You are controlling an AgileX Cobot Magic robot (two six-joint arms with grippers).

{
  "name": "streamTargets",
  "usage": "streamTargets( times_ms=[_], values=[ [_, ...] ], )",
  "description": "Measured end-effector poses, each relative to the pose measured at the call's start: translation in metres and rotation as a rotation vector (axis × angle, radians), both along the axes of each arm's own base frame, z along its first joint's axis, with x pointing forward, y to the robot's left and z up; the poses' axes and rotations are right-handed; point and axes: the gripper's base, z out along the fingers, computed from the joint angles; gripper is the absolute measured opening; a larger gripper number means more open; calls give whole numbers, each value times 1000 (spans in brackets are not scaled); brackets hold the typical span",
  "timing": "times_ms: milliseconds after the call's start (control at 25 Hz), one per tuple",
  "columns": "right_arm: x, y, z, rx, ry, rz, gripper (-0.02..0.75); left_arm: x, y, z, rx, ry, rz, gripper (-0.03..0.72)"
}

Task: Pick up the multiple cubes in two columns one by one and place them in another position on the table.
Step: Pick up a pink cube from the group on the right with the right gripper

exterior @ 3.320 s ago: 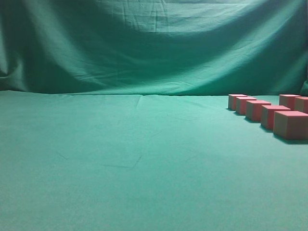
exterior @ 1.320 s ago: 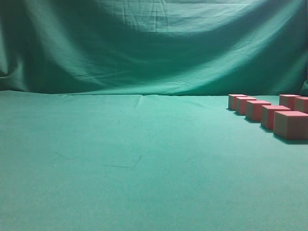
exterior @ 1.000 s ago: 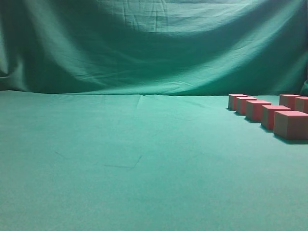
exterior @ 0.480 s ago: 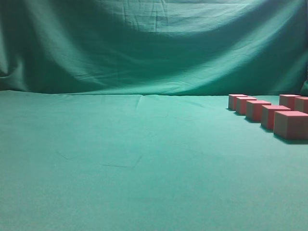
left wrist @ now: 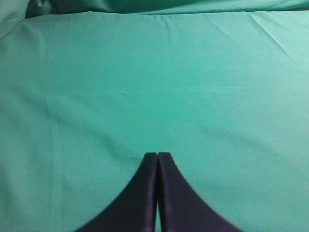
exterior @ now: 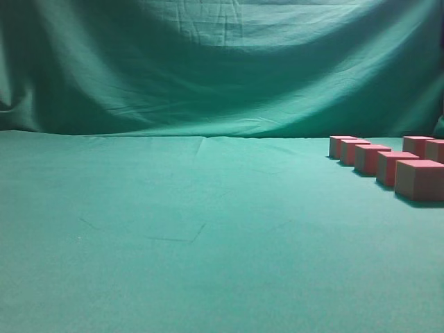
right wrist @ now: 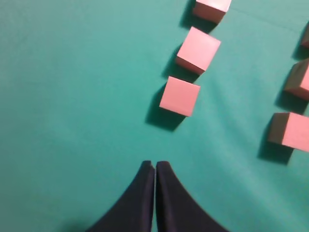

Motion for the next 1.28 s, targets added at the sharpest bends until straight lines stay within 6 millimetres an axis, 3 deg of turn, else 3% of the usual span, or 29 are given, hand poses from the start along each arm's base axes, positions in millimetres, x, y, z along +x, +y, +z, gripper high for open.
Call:
streamTargets(
  times_ms=[200,520,680,720,920,1120,1160,1280],
  values=[
    [15,17,-18,-121,-9,-77,0,0,0,0,0,0,0,0],
    [32,11,-45,-165,55,-205,0,0,0,0,0,0,0,0],
    [41,6,-47,-99,45,-258,172,0,0,0,0,0,0,0],
    [43,7,-46,-71,34,-262,265,0,0,0,0,0,0,0],
    [47,11,-54,-60,39,-256,491,0,0,0,0,0,0,0],
    [52,14,-68,-73,62,-248,496,0,0,0,0,0,0,0],
    [53,15,-71,-76,67,-247,536,0,0,0,0,0,0,0],
    [55,16,-79,-85,81,-244,521,0,0,0,0,0,0,0]
  ],
)
